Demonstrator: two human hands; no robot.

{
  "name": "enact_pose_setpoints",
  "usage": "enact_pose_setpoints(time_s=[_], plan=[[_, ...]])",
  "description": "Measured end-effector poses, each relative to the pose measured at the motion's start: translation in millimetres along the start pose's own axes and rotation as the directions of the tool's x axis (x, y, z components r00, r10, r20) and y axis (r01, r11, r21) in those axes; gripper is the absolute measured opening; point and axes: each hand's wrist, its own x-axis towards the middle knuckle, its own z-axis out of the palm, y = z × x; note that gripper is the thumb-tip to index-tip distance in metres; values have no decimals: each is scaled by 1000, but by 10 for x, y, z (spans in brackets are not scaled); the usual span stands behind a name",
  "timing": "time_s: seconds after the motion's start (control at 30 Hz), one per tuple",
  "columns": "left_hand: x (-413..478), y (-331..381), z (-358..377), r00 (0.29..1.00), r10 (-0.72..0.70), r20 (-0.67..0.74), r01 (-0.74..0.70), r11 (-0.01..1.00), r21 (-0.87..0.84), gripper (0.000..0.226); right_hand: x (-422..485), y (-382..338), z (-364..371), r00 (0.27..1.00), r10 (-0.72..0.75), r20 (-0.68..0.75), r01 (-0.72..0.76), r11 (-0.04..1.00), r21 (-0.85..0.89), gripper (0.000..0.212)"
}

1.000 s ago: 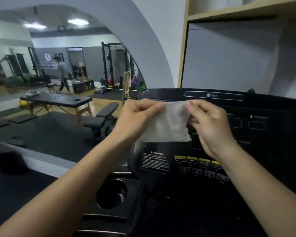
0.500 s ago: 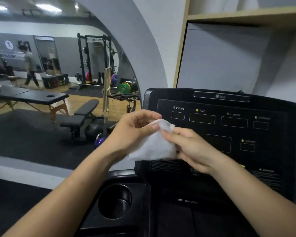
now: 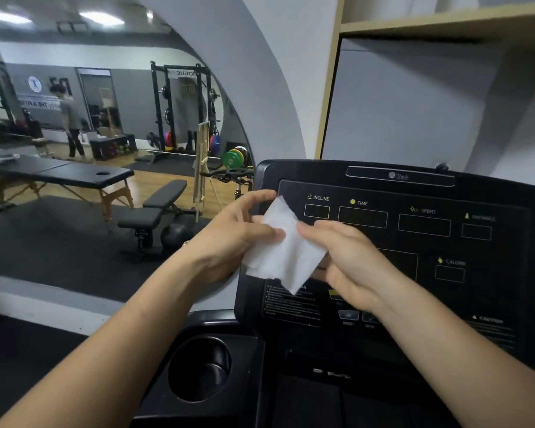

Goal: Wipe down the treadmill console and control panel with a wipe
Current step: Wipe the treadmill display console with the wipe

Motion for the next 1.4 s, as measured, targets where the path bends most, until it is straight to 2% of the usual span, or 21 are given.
enact_pose_setpoints(time_s=[0.1,0.2,0.27,0.33,0.43,0.53,0.6,0.67,0.73,0.8,0.87,0.93,0.97,1.07,1.13,1.17,1.23,1.27,1.33,1.37,1.4], plan=[[8,-29,-8,998,62,-1,-62,998,22,76,-10,0,-15,999,32,-16,-29,986,163,84],[-35,-22,7,997,74,5,-74,996,57,53,-29,78,-25,1000,23,17,-26,984,176,84],[-57,-45,50,996,77,-36,-72,990,117,38,-34,111,-59,986,-164,-17,164,986,-36,62],[-49,-82,69,981,154,-119,-116,953,279,27,-29,85,-109,936,-351,15,341,900,-270,40],[-12,-116,37,941,300,-156,-166,811,562,16,2,54,-177,880,-463,104,445,731,-517,28],[10,-112,18,924,373,-89,-209,685,698,4,81,19,-248,812,-565,146,513,571,-641,14],[34,-103,12,926,370,-81,-225,709,668,8,121,-66,-270,822,-555,126,524,652,-547,8],[56,-73,23,951,308,-9,-270,846,460,19,158,-128,-256,860,-494,131,497,751,-435,6],[89,-65,39,956,263,128,-288,921,261,28,216,-151,-243,850,-509,137,508,723,-468,4],[98,-65,67,953,227,199,-276,921,275,27,269,-169,-228,800,-583,145,543,598,-589,4],[86,-86,110,970,185,159,-236,880,411,19,269,-176,-220,707,-692,149,578,443,-685,8],[111,-125,133,984,177,23,-168,876,452,19,226,-157,-217,512,-831,217,632,193,-750,9],[123,-146,136,988,149,-28,-128,916,381,20,202,-115,-218,413,-861,296,653,53,-755,8],[126,-158,150,997,74,-25,-73,996,50,28,171,122,-221,262,-771,581,676,-283,-680,14],[111,-184,131,990,131,-52,-127,989,74,28,166,226,-255,252,-693,675,645,-399,-651,16],[100,-206,119,983,163,-81,-152,981,122,23,161,243,-273,266,-709,653,649,-369,-665,17],[105,-257,73,973,199,-116,-178,970,167,17,137,201,-256,365,-811,458,702,-84,-707,16],[106,-274,53,971,211,-113,-190,967,170,18,127,149,-235,474,-824,309,699,139,-702,18],[113,-281,61,965,240,-107,-222,961,163,18,135,32,-184,746,-658,103,593,585,-553,29],[118,-286,74,957,261,-123,-240,957,166,16,166,4,-176,835,-544,82,516,723,-459,31],[137,-301,83,944,288,-161,-257,948,188,12,204,-12,-174,871,-485,75,468,775,-424,31]])
